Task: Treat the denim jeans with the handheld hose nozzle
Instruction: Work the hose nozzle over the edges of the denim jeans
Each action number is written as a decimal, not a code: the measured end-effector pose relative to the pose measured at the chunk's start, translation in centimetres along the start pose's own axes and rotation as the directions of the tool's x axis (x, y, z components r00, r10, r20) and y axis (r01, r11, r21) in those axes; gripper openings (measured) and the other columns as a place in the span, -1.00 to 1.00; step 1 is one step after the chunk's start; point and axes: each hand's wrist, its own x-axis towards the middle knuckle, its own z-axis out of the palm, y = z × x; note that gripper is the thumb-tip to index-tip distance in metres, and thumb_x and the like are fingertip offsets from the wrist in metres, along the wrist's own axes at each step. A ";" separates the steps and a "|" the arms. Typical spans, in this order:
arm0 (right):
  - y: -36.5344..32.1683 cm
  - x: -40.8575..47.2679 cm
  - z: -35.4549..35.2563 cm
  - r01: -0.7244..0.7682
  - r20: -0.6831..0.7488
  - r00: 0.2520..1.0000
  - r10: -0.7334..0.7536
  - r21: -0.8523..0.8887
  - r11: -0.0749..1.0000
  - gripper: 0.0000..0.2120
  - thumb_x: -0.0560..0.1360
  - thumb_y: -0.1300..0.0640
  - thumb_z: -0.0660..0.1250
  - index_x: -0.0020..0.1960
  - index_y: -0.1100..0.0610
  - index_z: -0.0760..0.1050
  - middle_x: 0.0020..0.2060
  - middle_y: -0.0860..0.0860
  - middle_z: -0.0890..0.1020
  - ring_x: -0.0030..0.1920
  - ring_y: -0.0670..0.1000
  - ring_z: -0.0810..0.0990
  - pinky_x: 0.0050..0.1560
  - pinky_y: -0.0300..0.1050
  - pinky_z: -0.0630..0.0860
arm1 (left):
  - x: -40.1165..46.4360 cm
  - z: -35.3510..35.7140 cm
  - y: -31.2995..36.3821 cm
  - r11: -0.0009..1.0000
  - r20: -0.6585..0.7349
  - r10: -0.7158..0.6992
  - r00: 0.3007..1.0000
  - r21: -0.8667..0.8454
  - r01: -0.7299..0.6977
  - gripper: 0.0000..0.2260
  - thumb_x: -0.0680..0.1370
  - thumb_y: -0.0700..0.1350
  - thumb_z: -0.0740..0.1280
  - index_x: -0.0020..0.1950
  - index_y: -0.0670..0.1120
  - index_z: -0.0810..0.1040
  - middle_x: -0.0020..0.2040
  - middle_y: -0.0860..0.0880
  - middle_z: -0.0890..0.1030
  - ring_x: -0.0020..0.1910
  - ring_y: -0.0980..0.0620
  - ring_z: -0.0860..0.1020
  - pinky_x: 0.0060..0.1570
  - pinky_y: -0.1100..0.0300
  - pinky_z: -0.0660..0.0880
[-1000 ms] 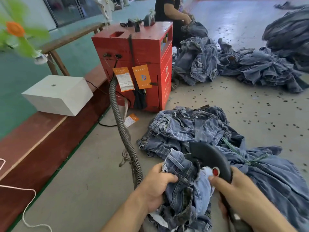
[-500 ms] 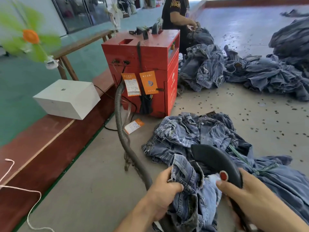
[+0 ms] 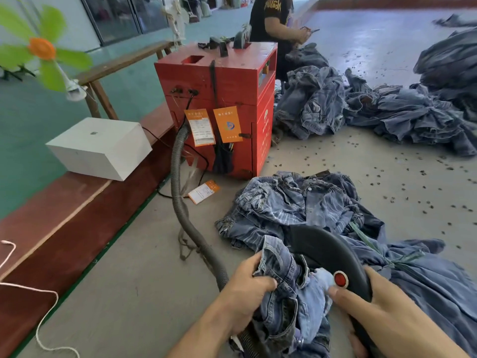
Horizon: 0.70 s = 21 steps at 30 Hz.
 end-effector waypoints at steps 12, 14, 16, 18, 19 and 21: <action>0.3 -0.4 -2.6 -0.081 -0.109 0.990 0.094 0.117 0.990 -0.66 0.55 -0.11 0.43 -0.04 0.17 0.47 -0.42 0.16 0.62 -0.46 0.14 0.56 -0.30 -0.03 0.45 | -0.5 -0.8 -0.2 0.946 0.198 0.011 0.980 -0.319 0.054 -0.50 0.43 -0.34 0.45 0.37 -0.17 0.59 0.29 -0.32 0.62 0.29 -0.32 0.60 0.29 -0.22 0.54; 1.2 -1.1 -3.0 -0.092 -0.122 0.988 0.094 0.028 0.995 -0.67 0.49 -0.17 0.47 -0.07 0.09 0.54 -0.36 0.12 0.68 -0.36 0.15 0.63 -0.21 0.04 0.47 | -0.6 -1.5 0.9 0.877 0.262 0.018 0.965 -0.467 0.111 -0.44 0.48 -0.17 0.47 0.48 -0.23 0.48 0.41 -0.33 0.52 0.40 -0.34 0.50 0.46 -0.31 0.35; 1.9 -1.4 -2.9 -0.100 -0.096 0.990 0.100 -0.001 0.995 -0.74 0.47 -0.13 0.51 -0.06 0.04 0.57 -0.34 0.08 0.69 -0.32 0.08 0.65 -0.20 0.01 0.46 | -0.6 -1.7 1.8 0.827 0.333 -0.014 0.943 -0.526 0.197 -0.30 0.57 0.19 0.39 0.51 -0.28 0.42 0.48 -0.34 0.44 0.48 -0.33 0.42 0.55 -0.29 0.21; 2.5 -1.5 -2.4 -0.114 -0.050 0.992 0.114 -0.006 0.993 -0.78 0.46 -0.09 0.53 -0.01 -0.05 0.56 -0.25 0.02 0.71 -0.20 0.03 0.68 -0.12 0.00 0.50 | -0.5 -1.5 2.2 0.818 0.417 -0.101 0.903 -0.482 0.314 -0.01 0.49 0.51 0.24 0.51 -0.34 0.39 0.50 -0.39 0.39 0.51 -0.35 0.37 0.57 -0.28 0.15; 2.8 -1.4 -2.2 -0.127 -0.041 0.991 0.127 0.001 0.992 -0.78 0.47 -0.08 0.53 0.01 -0.09 0.54 -0.17 -0.01 0.72 -0.11 -0.01 0.68 -0.04 -0.01 0.53 | -0.6 -1.1 2.2 0.818 0.433 -0.158 0.887 -0.445 0.363 0.10 0.41 0.59 0.23 0.49 -0.37 0.40 0.50 -0.42 0.37 0.51 -0.39 0.35 0.57 -0.30 0.15; 3.3 -1.5 -1.8 -0.132 -0.021 0.991 0.132 0.000 0.991 -0.77 0.48 -0.09 0.52 0.04 -0.10 0.53 -0.08 -0.05 0.72 -0.03 -0.05 0.68 -0.02 -0.10 0.51 | -0.9 0.1 2.4 0.808 0.415 -0.283 0.865 -0.383 0.448 0.09 0.37 0.59 0.29 0.45 -0.36 0.46 0.48 -0.46 0.36 0.50 -0.45 0.33 0.53 -0.32 0.23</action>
